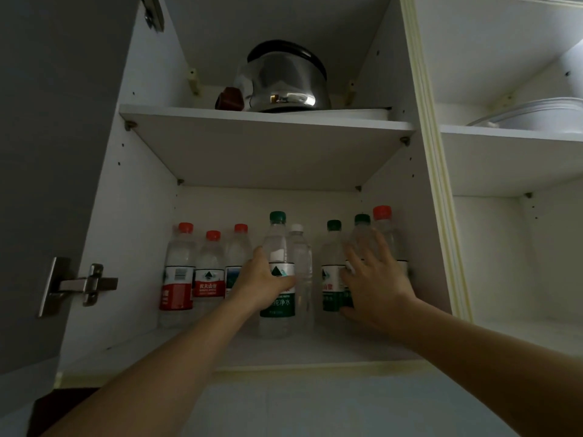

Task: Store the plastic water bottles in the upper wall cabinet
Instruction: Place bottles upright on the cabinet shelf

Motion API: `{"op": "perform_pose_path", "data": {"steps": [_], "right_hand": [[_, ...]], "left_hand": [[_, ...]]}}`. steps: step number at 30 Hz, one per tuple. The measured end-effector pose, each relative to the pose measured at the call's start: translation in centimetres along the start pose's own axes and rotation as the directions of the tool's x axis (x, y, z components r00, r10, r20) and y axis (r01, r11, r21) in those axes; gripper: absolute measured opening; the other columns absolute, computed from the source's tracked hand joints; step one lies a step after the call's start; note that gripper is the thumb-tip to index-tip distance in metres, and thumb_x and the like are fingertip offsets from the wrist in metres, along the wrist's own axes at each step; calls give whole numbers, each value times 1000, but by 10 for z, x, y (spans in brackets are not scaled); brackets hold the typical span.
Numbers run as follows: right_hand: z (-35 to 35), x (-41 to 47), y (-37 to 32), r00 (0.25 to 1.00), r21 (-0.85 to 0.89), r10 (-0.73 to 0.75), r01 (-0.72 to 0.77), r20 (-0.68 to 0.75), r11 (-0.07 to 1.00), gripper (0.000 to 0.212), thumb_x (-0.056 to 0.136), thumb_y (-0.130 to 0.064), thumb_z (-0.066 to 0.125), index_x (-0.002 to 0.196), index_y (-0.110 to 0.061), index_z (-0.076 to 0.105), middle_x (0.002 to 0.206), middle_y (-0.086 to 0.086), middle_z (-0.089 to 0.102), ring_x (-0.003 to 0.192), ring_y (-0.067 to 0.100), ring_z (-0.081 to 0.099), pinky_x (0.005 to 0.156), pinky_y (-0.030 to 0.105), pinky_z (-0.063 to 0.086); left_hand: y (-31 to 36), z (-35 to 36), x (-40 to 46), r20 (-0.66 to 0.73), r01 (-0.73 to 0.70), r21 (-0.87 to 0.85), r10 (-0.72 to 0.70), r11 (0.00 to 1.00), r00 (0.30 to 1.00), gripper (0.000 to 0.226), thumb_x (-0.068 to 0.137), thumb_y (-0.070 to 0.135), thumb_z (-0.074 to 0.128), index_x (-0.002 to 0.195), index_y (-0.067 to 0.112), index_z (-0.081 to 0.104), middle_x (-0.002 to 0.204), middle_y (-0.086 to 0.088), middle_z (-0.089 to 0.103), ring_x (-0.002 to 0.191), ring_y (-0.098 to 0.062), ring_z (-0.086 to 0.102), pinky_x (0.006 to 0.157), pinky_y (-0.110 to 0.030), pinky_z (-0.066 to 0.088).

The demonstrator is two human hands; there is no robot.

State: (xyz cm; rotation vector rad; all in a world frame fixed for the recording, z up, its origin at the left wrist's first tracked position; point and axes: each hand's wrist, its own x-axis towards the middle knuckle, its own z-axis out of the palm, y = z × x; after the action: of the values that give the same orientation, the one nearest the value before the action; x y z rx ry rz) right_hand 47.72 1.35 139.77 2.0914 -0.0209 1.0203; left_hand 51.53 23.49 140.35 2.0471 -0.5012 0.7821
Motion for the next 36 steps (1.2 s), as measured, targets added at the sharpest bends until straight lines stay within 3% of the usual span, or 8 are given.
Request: {"op": "perform_pose_path", "data": {"steps": [13, 16, 18, 21, 25, 27, 29, 36], "right_hand": [[-2, -13, -6, 998, -73, -46, 49, 42, 996, 62, 101, -46, 48, 152, -12, 40, 165, 26, 12, 152, 51, 0, 108, 75, -24], [-13, -6, -13, 996, 116, -49, 57, -70, 992, 56, 99, -42, 54, 146, -13, 46, 159, 25, 27, 150, 46, 15, 118, 70, -8], [-21, 8, -20, 981, 388, -40, 111, -188, 915, 54, 98, -38, 58, 146, -18, 44, 154, 17, 36, 144, 36, 28, 120, 57, 20], [-32, 36, -33, 983, 653, -4, 123, -182, 748, 84, 90, -43, 71, 154, -29, 20, 158, 10, 27, 144, 30, 29, 111, 48, 39], [-28, 68, -47, 1000, 493, -4, -3, 14, 870, 137, 71, -66, 80, 156, -32, -22, 166, 21, -3, 151, 48, 5, 120, 65, 11], [-23, 76, -50, 996, 440, 46, -75, 76, 895, 146, 65, -74, 78, 153, -29, -30, 165, 26, 6, 151, 51, 5, 116, 72, -4], [-21, 81, -52, 994, 409, 61, -93, 92, 908, 149, 62, -79, 75, 153, -27, -30, 163, 27, 20, 150, 51, 9, 110, 76, -11], [-15, 86, -54, 998, 323, 38, -56, 59, 945, 152, 58, -82, 76, 155, -21, -24, 162, 24, 25, 152, 48, 12, 110, 76, -16]], "left_hand": [[-22, -13, 14, 67, -18, 41, 15, 999, 998, 58, 83, 39, 82, 122, 23, 41, 101, 11, 58, 87, -1, 57, 62, -18, 44], [-24, -20, 19, 109, 5, 50, -11, 999, 994, 60, 81, 39, 84, 124, 19, 46, 111, 3, 63, 98, -13, 64, 79, -31, 56], [-26, -27, 23, 141, 37, 43, -43, 998, 989, 62, 80, 38, 86, 125, 17, 50, 117, -3, 67, 106, -20, 66, 94, -43, 57], [-30, -33, 26, 174, 63, 46, -70, 997, 982, 62, 78, 41, 87, 125, 20, 51, 117, -1, 68, 106, -18, 66, 95, -44, 57], [-35, -32, 29, 183, 31, 140, -57, 990, 981, 90, 74, 43, 89, 143, 20, 36, 123, -1, 65, 107, -17, 65, 96, -42, 57], [-37, -28, 32, 213, -22, 283, -40, 959, 976, 134, 71, 39, 91, 160, 27, -8, 133, -5, 61, 110, -20, 65, 96, -41, 57], [-41, -22, 33, 227, -79, 424, -21, 902, 974, 156, 69, 40, 92, 140, 44, -47, 141, -8, 54, 111, -22, 63, 97, -43, 56], [-58, -34, 48, 214, -282, 863, 202, 420, 956, 152, 55, 82, 78, 155, 35, -27, 163, -13, 12, 149, -38, 14, 118, -57, 21]]}}
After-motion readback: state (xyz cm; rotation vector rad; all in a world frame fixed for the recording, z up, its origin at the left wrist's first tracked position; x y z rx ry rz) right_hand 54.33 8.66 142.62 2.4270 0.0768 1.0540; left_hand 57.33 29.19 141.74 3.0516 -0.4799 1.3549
